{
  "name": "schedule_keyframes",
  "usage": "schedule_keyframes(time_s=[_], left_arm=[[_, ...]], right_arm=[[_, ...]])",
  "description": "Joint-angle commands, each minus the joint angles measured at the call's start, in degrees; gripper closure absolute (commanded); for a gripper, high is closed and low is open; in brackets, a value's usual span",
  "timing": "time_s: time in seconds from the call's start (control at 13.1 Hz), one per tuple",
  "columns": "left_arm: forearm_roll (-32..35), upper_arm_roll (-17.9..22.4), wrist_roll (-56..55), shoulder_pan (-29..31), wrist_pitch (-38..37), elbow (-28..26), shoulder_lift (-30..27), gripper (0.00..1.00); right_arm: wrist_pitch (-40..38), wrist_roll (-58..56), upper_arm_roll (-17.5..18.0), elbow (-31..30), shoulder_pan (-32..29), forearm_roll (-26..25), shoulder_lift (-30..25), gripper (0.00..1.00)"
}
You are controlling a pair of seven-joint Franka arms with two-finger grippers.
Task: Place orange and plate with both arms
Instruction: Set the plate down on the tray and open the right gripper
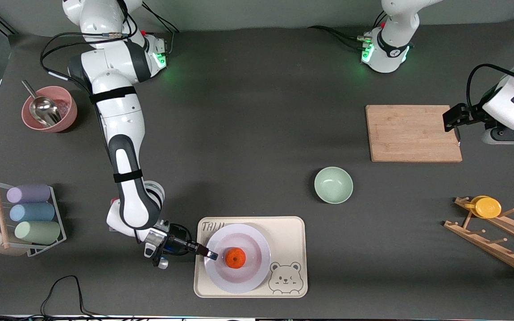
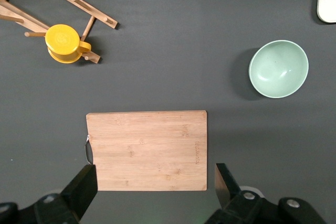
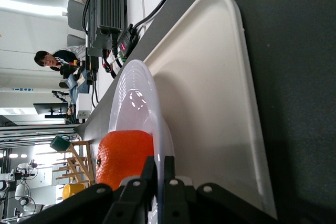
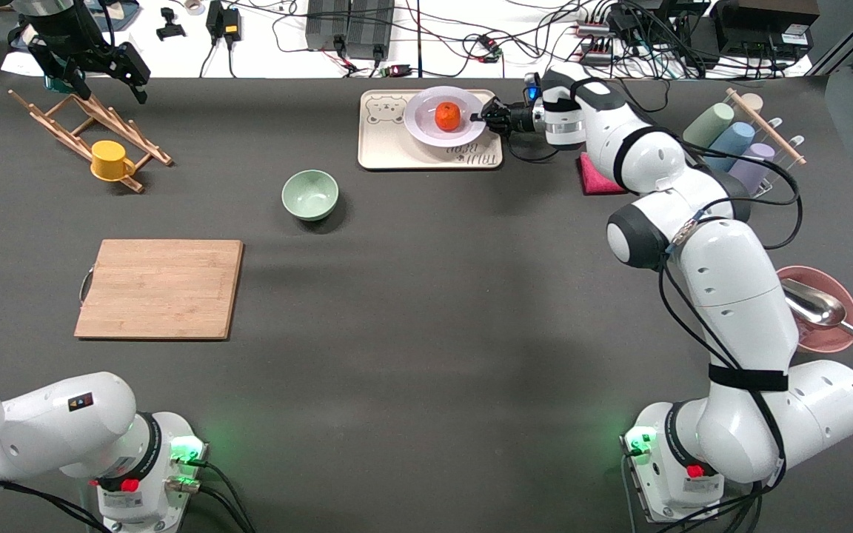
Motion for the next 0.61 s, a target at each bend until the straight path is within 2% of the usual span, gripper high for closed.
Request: schedule_keyframes(time_s=[0.0, 0.08, 0.15, 0.23, 0.31, 0.53], left_arm=[[-0.8, 0.1, 1.2, -0.5, 0.4, 0.6, -0.2, 0.0], [-0.8, -0.3, 1.2, -0.7, 0.4, 0.5, -0.3, 0.0], [-0.8, -0.7, 1.2, -0.7, 0.6, 0.6, -0.3, 0.0], [-1.1, -0.7, 1.2, -0.6, 0.7, 0.6, -0.2, 0.0], [-2.0, -0.5, 1.2, -0.6, 0.8, 0.6, -0.2, 0.0], [-2.0, -0.5, 1.2, -0.6, 0.7, 0.5, -0.4, 0.0]], right_arm=[[1.4, 2.9, 0.3, 3.0, 0.7, -1.3, 1.4, 1.0], [1.7, 2.9, 0.3, 3.0, 0.8, -1.3, 1.4, 0.89], [2.4, 3.0, 0.3, 3.0, 1.0, -1.3, 1.3, 0.61], [2.6, 3.2, 0.3, 3.0, 1.1, -1.3, 1.0, 0.5], [2.6, 3.2, 0.3, 2.9, 1.1, -1.4, 0.7, 0.0], [2.5, 3.4, -0.1, 2.8, 0.7, -2.0, -0.4, 0.0]])
